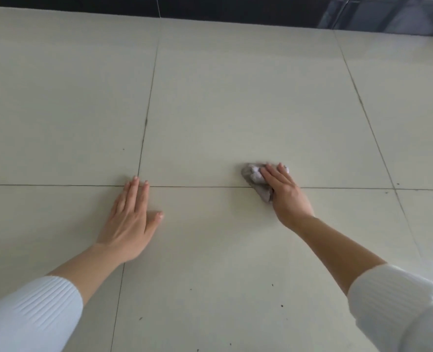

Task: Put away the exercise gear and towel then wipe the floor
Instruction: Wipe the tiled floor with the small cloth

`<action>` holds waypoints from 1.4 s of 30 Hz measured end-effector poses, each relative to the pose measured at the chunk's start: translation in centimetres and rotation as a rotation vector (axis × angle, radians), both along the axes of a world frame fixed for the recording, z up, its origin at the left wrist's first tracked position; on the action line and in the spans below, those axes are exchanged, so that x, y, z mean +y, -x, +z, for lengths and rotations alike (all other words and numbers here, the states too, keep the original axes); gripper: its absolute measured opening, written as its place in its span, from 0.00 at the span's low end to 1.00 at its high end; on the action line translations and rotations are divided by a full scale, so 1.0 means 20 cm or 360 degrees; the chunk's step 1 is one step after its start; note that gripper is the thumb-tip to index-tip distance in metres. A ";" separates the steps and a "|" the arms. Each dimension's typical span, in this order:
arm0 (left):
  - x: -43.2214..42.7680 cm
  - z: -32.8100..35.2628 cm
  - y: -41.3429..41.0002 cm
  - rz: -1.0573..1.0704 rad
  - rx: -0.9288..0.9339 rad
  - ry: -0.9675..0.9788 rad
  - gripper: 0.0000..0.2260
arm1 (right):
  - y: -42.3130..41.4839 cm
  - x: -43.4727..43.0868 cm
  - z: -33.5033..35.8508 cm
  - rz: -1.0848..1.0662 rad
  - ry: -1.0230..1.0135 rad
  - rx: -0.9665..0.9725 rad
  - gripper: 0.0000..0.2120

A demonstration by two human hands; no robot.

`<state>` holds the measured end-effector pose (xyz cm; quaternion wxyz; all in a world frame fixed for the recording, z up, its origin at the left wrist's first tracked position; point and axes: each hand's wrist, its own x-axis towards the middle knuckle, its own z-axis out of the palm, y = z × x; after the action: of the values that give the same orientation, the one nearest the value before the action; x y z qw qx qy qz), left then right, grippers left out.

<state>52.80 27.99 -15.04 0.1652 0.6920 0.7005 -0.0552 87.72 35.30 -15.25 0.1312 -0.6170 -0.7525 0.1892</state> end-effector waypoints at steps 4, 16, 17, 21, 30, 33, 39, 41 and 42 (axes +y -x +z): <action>-0.06 0.02 0.07 0.0202 -0.0023 0.0037 0.37 | 0.24 -0.08 -0.04 -0.0169 -0.0058 -0.0016 0.25; -0.11 0.08 0.15 0.0119 0.0035 0.0256 0.33 | 0.53 -0.71 -0.06 0.1876 -0.0219 -0.0073 0.20; -0.14 0.09 0.16 0.0127 0.0045 0.0279 0.33 | 0.53 -0.67 -0.05 0.1939 -0.0254 -0.0106 0.20; -0.21 0.07 0.21 0.0110 0.0031 0.0280 0.34 | 0.44 -0.33 0.00 0.1397 -0.0339 -0.0131 0.21; -0.23 -0.03 0.27 0.0107 -0.0074 0.0172 0.40 | -0.08 0.14 0.14 -0.0435 0.0151 -0.0228 0.26; -0.23 -0.04 0.26 0.0111 -0.0086 0.0119 0.41 | 0.02 -0.04 0.08 -0.0485 -0.0055 -0.0052 0.22; -0.23 -0.06 0.25 0.0138 -0.0087 0.0045 0.38 | 0.52 -0.51 -0.05 0.0504 -0.0183 0.0175 0.23; -0.24 -0.06 0.25 0.0146 -0.0092 0.0041 0.38 | 0.65 -0.65 -0.05 0.0930 -0.0112 0.0223 0.25; -0.23 -0.06 0.25 0.0146 -0.0089 0.0041 0.38 | 0.70 -0.70 -0.03 0.1101 -0.0027 0.0268 0.25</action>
<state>47.83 23.30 -16.23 0.1960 0.6582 0.7259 -0.0373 73.72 21.38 -15.87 0.1260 -0.3067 -0.9050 0.2664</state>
